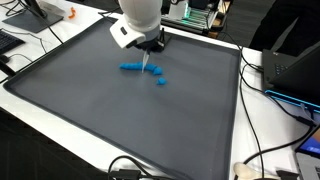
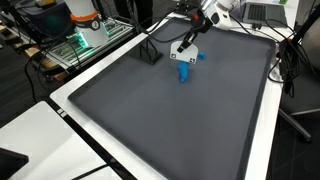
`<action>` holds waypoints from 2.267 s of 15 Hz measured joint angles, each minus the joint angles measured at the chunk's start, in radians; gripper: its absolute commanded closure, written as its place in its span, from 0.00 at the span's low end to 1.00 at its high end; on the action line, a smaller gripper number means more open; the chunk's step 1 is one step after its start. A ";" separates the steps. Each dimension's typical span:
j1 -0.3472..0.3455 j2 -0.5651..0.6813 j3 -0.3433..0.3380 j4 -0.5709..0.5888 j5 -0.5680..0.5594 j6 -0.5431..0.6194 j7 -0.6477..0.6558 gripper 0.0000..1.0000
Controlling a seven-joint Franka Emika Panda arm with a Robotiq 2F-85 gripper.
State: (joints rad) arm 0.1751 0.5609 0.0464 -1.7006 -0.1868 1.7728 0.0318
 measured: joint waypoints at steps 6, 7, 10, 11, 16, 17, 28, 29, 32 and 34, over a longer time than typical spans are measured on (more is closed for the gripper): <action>-0.005 -0.043 -0.001 0.000 -0.001 -0.006 -0.008 0.99; -0.007 -0.046 -0.002 0.000 -0.002 -0.006 -0.009 0.99; -0.012 -0.047 -0.008 0.000 -0.010 -0.004 -0.009 0.99; -0.014 -0.046 -0.009 0.000 -0.015 -0.002 -0.009 0.99; -0.015 -0.039 -0.015 0.000 -0.035 0.015 -0.009 0.99; -0.015 -0.038 -0.016 0.000 -0.035 0.019 -0.009 0.99; -0.015 -0.006 -0.026 0.004 -0.080 0.098 -0.007 0.99; -0.015 -0.003 -0.027 0.006 -0.081 0.100 -0.007 0.99; -0.015 0.008 -0.027 0.015 -0.081 0.110 -0.007 0.99; -0.015 0.013 -0.027 0.020 -0.081 0.111 -0.007 0.99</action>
State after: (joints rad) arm 0.1601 0.5738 0.0197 -1.6806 -0.2674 1.8839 0.0243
